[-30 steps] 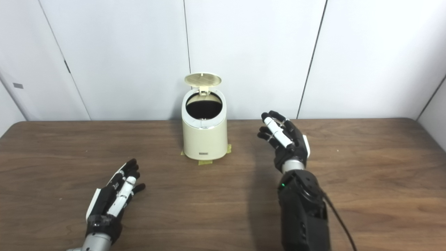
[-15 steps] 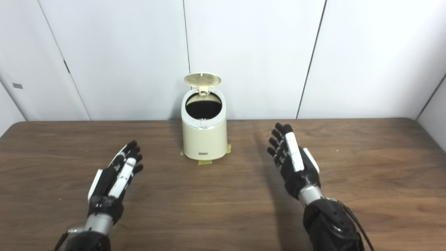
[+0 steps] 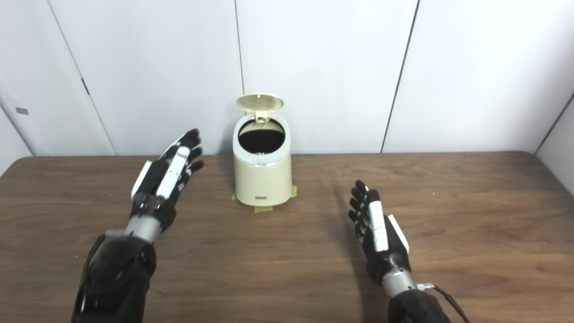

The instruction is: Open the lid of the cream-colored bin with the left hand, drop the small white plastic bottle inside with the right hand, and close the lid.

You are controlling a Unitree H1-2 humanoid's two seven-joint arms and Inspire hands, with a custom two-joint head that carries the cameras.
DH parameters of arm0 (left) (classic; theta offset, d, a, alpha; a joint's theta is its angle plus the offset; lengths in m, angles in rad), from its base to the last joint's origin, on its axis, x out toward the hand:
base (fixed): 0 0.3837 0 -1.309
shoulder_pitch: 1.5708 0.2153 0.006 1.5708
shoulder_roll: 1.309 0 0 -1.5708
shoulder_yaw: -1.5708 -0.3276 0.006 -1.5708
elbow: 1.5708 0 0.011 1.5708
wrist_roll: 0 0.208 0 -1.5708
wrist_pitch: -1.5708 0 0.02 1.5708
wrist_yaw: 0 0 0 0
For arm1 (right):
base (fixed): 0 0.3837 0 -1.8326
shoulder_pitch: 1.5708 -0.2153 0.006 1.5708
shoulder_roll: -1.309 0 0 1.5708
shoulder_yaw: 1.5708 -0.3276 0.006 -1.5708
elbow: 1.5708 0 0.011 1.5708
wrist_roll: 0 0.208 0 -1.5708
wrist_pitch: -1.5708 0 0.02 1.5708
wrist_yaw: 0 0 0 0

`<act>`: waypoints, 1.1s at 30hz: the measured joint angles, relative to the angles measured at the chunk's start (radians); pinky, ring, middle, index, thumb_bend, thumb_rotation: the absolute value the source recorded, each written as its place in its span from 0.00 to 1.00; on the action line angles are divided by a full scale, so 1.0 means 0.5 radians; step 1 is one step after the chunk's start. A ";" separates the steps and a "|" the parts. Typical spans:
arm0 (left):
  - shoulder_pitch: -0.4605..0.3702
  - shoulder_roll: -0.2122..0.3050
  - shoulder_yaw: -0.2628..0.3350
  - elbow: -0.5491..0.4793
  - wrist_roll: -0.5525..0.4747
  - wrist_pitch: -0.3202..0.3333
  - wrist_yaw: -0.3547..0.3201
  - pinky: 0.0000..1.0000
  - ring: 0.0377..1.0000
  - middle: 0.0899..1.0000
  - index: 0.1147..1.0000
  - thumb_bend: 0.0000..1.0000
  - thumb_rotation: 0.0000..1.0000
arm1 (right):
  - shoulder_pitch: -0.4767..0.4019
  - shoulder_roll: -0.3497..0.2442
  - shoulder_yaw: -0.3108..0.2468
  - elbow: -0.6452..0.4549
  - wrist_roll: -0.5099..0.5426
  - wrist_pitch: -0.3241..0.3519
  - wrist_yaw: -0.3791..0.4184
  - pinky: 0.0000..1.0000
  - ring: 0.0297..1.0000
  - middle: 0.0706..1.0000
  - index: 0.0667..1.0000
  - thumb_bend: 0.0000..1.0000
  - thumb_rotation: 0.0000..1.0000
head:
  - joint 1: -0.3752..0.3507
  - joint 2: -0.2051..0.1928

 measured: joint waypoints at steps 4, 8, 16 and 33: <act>-0.103 0.038 -0.014 0.063 -0.003 0.015 -0.027 0.93 0.93 0.92 0.92 0.46 0.77 | 0.017 0.012 0.013 0.065 -0.087 -0.117 0.000 1.00 1.00 1.00 1.00 0.62 1.00 | 0.009 -0.015; -0.190 0.061 0.015 0.130 -0.021 0.023 -0.040 0.92 0.93 0.92 0.90 0.46 0.75 | 0.070 0.011 0.012 0.086 -0.162 -0.180 -0.002 1.00 1.00 0.98 0.98 0.63 1.00 | 0.015 -0.031; -0.454 0.092 0.011 0.241 -0.034 0.024 -0.052 0.92 0.92 0.90 0.88 0.46 0.74 | 0.080 0.016 0.007 0.129 -0.210 -0.262 -0.005 1.00 1.00 0.96 0.97 0.63 1.00 | 0.028 -0.043; -0.872 0.270 -0.177 0.598 0.129 0.008 -0.173 0.87 0.89 0.88 0.85 0.41 0.78 | 0.098 0.055 -0.005 0.141 -0.214 -0.295 -0.018 0.95 0.97 0.94 0.98 0.62 1.00 | 0.031 -0.046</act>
